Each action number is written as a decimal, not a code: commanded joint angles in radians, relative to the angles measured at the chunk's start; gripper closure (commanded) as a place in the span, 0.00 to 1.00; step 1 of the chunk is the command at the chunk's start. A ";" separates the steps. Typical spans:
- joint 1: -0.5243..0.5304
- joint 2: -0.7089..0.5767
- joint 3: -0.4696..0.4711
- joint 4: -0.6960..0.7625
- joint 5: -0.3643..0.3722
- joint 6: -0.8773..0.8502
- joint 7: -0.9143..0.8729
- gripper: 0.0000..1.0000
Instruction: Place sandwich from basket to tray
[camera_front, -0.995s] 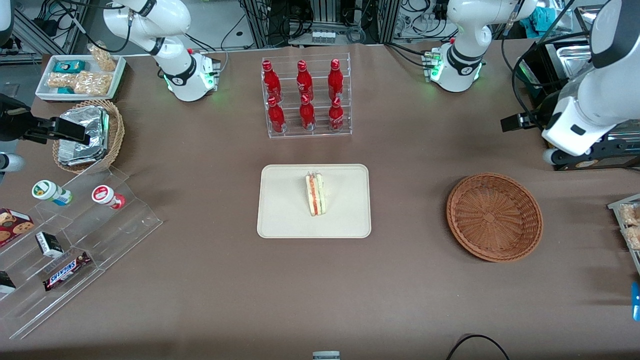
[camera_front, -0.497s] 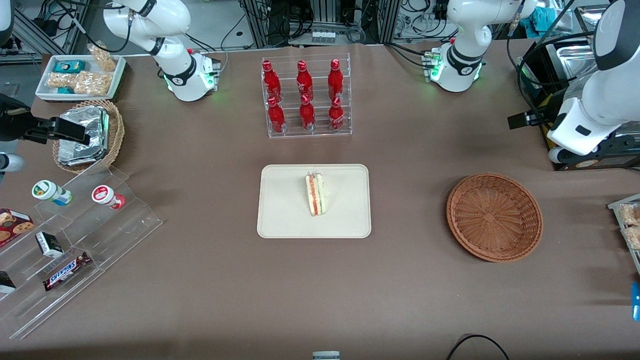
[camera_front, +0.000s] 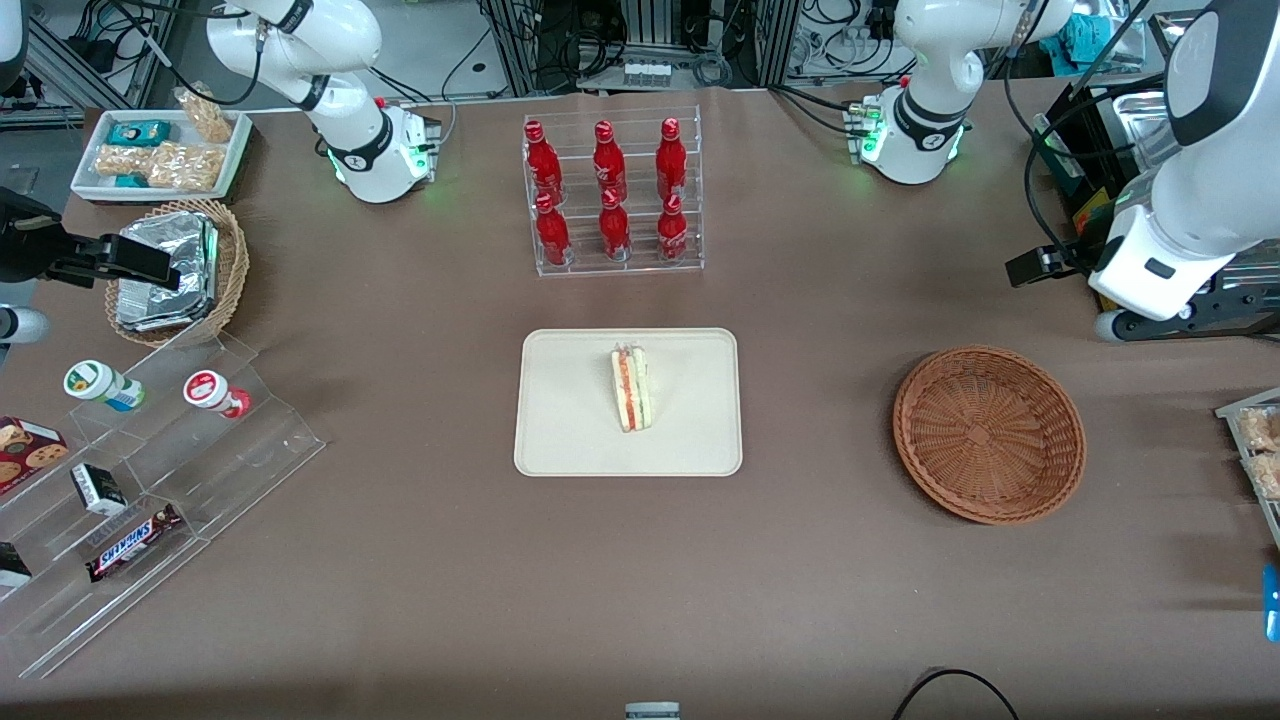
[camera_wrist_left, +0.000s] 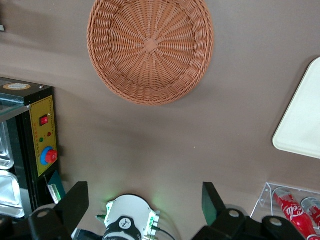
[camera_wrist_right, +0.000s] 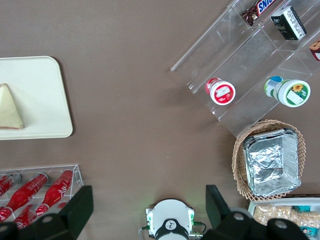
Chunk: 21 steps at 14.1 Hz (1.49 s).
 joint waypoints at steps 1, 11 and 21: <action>0.033 -0.028 -0.009 -0.026 -0.035 0.055 -0.011 0.00; 0.036 0.038 -0.009 0.063 -0.043 0.049 -0.009 0.00; 0.036 0.038 -0.009 0.060 -0.040 0.045 -0.009 0.00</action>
